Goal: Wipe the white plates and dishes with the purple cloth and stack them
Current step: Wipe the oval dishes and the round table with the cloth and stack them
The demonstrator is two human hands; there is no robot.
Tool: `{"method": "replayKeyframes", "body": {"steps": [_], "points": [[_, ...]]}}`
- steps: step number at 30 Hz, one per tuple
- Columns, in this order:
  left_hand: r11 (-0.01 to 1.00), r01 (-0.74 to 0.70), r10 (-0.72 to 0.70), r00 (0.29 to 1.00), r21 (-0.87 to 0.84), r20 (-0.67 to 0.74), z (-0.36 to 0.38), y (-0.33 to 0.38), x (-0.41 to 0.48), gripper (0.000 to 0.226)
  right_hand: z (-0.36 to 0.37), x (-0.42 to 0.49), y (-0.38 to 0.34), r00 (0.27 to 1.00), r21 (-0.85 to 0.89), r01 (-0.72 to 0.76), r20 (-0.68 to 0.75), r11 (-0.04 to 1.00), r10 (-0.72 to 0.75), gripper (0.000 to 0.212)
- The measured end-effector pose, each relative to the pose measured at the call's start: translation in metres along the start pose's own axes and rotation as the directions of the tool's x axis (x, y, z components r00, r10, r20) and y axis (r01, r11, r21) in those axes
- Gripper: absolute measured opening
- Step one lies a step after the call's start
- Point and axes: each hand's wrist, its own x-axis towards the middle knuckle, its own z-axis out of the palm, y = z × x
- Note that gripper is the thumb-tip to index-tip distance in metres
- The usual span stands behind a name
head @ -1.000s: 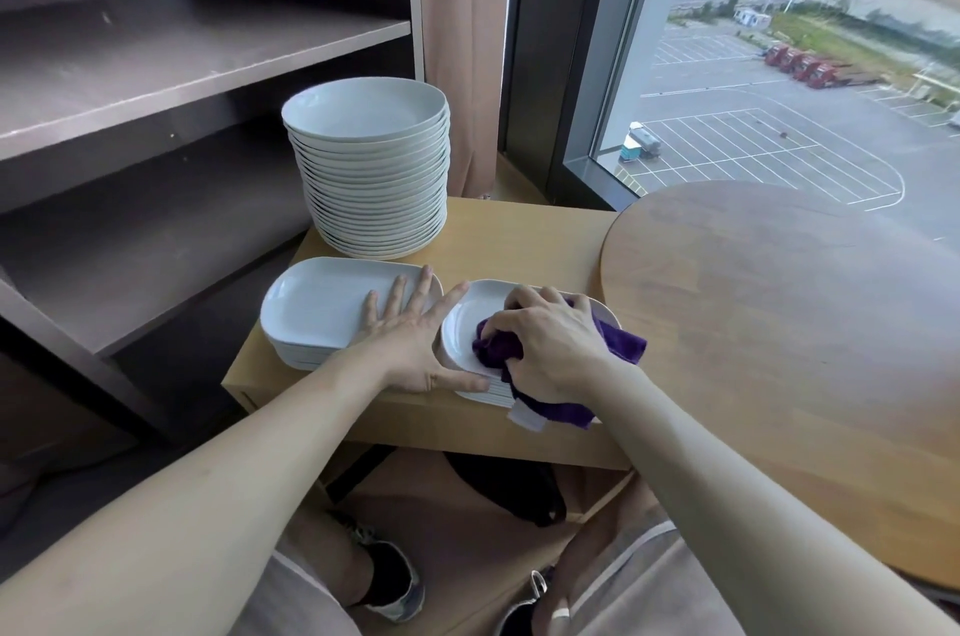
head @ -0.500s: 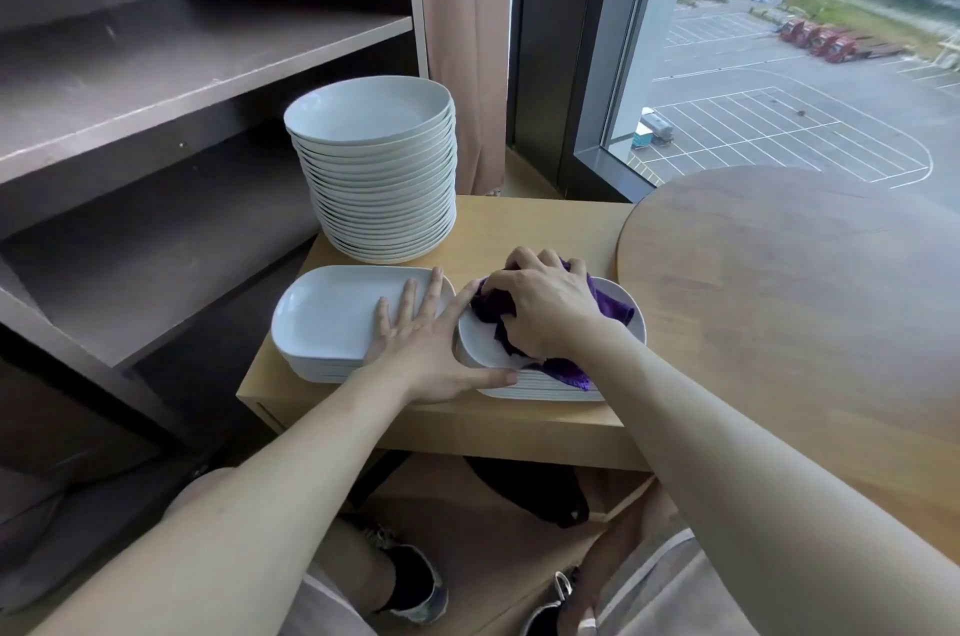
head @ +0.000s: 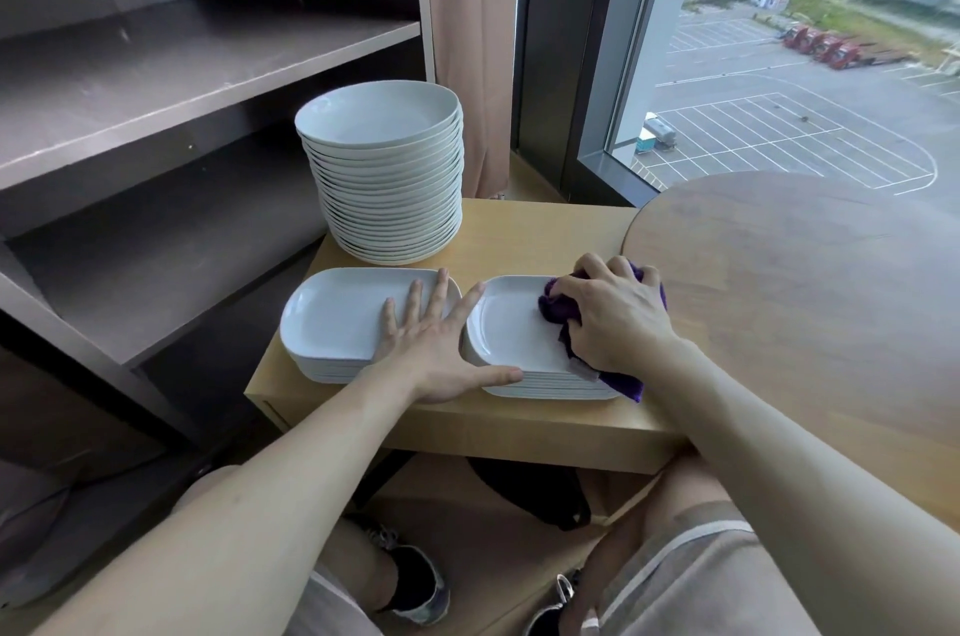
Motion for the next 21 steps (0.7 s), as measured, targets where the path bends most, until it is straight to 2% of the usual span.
{"method": "replayKeyframes", "body": {"steps": [3,7,14,18,21], "points": [[1.000,0.006,-0.006,1.000,0.001,-0.001,0.001,0.000,0.000,0.128,-0.003,-0.011,-0.003,0.999,0.010,0.007,0.049,1.000,-0.007,0.041],[1.000,0.014,-0.014,1.000,0.001,0.003,0.001,0.001,0.000,0.128,-0.002,-0.022,-0.009,0.990,0.066,0.106,0.083,0.992,-0.111,0.040],[1.000,0.008,-0.007,1.000,-0.022,0.027,-0.001,0.002,0.001,0.131,-0.007,-0.005,-0.044,0.970,0.193,0.170,0.138,0.966,-0.198,0.039],[1.000,-0.003,0.004,0.999,-0.025,0.037,-0.002,0.001,0.002,0.125,0.000,-0.002,-0.068,0.992,0.244,0.096,0.061,0.965,-0.114,0.044],[1.000,-0.006,0.006,0.999,-0.015,0.033,-0.003,0.000,0.002,0.122,0.005,-0.008,-0.079,0.999,0.218,0.042,0.007,0.975,-0.045,0.050]]}}
